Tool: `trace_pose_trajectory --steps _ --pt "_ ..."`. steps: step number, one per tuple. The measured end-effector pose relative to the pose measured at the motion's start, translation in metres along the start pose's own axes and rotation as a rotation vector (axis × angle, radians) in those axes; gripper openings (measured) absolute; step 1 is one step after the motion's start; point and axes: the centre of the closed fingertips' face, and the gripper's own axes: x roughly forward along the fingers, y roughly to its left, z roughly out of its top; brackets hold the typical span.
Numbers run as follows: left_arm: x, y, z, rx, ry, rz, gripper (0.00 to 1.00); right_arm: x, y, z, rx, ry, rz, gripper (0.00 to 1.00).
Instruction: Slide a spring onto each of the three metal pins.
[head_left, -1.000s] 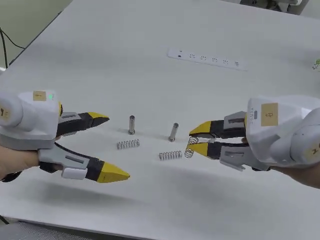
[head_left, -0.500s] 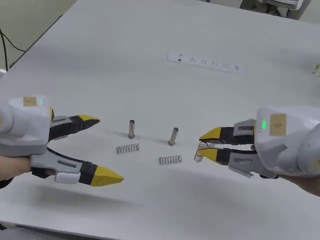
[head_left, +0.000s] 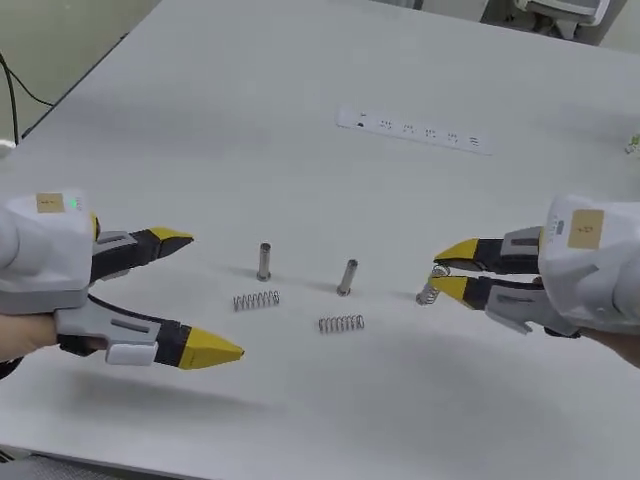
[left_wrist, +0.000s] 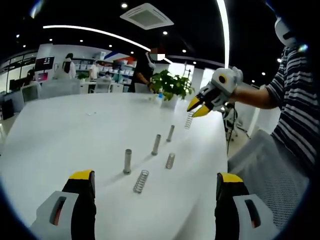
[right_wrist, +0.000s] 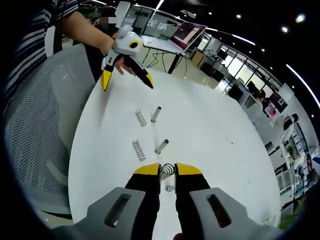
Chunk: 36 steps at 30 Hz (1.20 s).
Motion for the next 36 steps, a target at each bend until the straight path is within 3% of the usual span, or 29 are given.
trace_pose_trajectory --steps 6,14,36 --pt "-0.001 0.000 -0.004 -0.004 0.005 0.003 0.98 -0.006 -0.021 -0.015 0.034 0.023 -0.068 0.08" --pt "-0.002 0.001 -0.004 -0.007 0.008 0.008 0.98 -0.005 -0.032 -0.020 0.087 0.021 -0.112 0.08" --pt "-0.005 0.004 -0.006 -0.006 0.013 0.020 0.98 0.012 -0.041 -0.025 0.135 0.027 -0.125 0.08"
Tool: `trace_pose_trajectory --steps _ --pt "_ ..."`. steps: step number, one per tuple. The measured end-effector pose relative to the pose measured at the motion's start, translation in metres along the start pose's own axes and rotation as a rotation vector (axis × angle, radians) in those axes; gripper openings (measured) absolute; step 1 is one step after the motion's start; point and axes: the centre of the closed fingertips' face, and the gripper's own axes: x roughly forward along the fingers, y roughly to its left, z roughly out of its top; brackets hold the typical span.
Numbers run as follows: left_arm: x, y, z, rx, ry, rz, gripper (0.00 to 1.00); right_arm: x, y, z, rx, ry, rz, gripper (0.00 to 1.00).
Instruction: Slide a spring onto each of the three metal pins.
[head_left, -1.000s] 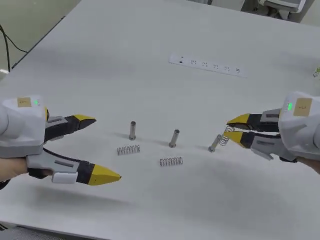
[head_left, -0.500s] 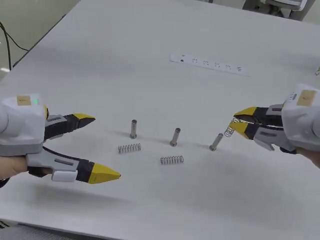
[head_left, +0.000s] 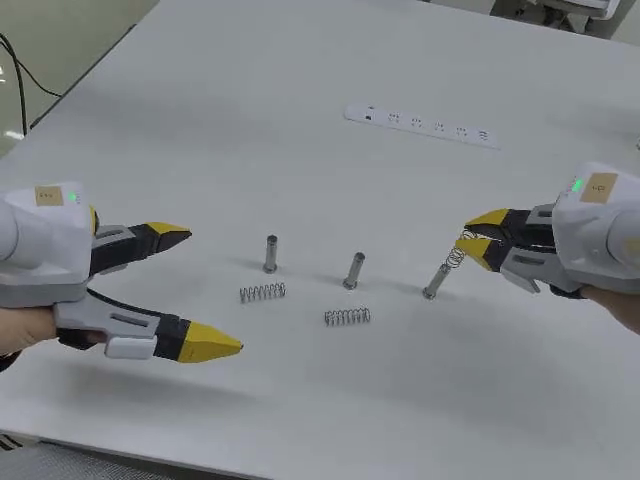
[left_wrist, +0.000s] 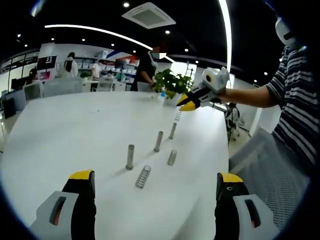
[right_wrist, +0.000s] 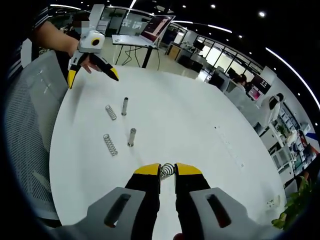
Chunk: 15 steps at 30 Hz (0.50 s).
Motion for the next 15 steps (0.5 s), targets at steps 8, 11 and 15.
trace_pose_trajectory --steps 8,11,15 --pt "-0.0011 0.0006 -0.0023 -0.006 0.003 0.004 0.98 0.0018 0.0012 -0.0016 0.012 0.000 0.003 0.08" --pt "-0.0012 0.0008 -0.0022 -0.004 0.004 0.005 0.98 0.0030 0.0017 -0.0024 0.010 0.004 0.003 0.08" --pt "-0.0007 0.0000 -0.0013 0.002 0.006 0.004 0.98 0.0047 0.0033 -0.0031 0.012 0.005 0.008 0.08"
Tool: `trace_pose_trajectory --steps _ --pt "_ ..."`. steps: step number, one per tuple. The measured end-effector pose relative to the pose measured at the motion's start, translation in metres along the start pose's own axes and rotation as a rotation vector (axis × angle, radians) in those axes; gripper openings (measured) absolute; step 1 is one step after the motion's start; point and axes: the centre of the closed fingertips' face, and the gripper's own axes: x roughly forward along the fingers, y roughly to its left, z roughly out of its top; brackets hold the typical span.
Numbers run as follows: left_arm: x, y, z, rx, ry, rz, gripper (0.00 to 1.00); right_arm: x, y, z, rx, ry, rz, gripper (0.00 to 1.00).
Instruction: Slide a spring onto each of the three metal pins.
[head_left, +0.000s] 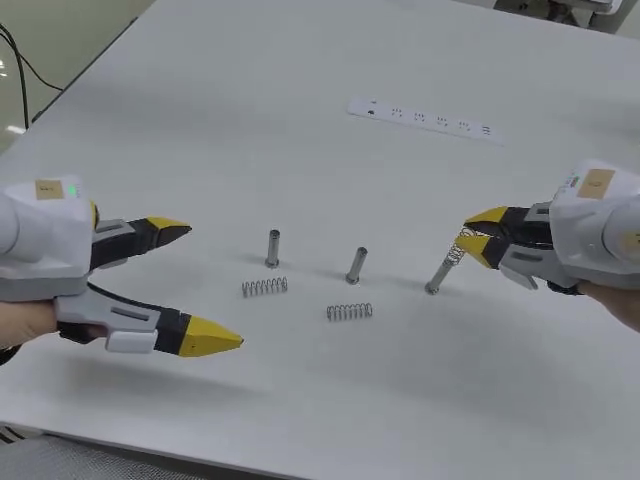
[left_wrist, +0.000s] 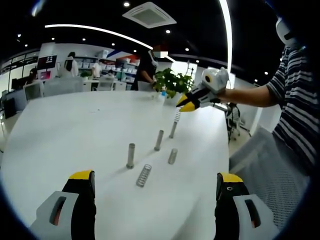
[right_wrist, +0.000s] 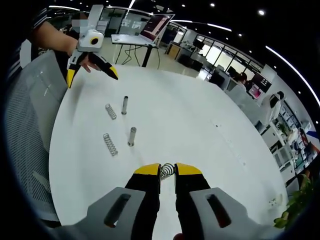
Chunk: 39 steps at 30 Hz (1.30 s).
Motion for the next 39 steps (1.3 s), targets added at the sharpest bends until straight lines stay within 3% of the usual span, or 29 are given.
trace_pose_trajectory --steps 22,39 --pt "-0.002 0.000 -0.003 -0.010 0.000 0.006 0.98 0.010 0.005 -0.011 0.011 0.026 0.016 0.08" --pt "-0.007 0.007 0.005 -0.056 -0.054 0.031 0.98 0.033 0.016 -0.036 0.018 0.086 0.045 0.08"
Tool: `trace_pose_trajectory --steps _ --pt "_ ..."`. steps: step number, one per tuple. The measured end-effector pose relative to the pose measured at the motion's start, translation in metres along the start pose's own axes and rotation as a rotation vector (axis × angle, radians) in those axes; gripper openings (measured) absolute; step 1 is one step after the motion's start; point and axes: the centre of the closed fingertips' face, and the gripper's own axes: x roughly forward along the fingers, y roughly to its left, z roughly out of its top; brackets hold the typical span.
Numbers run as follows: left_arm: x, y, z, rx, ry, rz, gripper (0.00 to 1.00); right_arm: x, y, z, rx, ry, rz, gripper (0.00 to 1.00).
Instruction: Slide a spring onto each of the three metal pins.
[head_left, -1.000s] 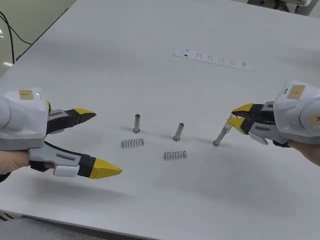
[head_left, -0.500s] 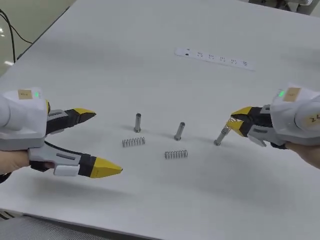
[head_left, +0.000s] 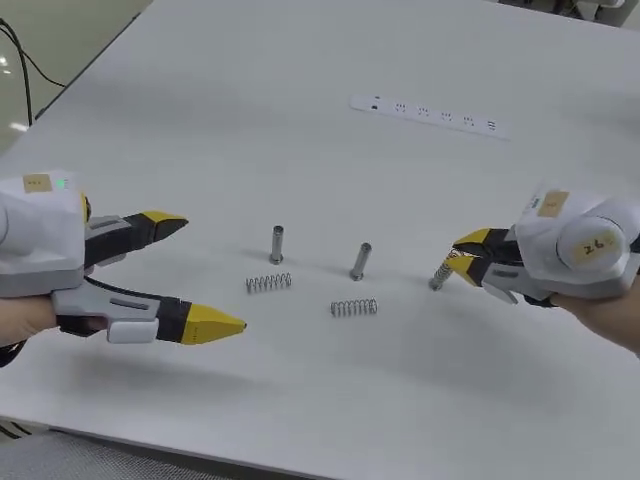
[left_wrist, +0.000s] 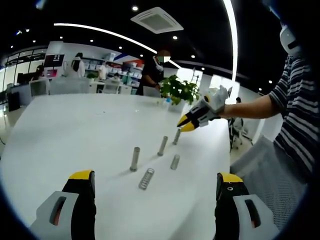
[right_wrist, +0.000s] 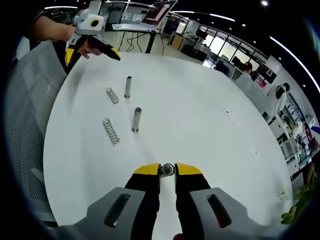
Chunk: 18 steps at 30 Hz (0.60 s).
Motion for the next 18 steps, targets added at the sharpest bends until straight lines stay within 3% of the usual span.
trace_pose_trajectory --steps 7,18 --pt "-0.0020 0.0006 0.0000 -0.005 -0.002 0.007 0.98 0.0061 0.0026 -0.0065 -0.023 0.019 0.012 0.08" --pt "-0.0035 0.0012 0.0026 -0.005 -0.007 0.011 0.98 0.0082 0.0019 -0.0084 0.005 0.013 0.023 0.08"
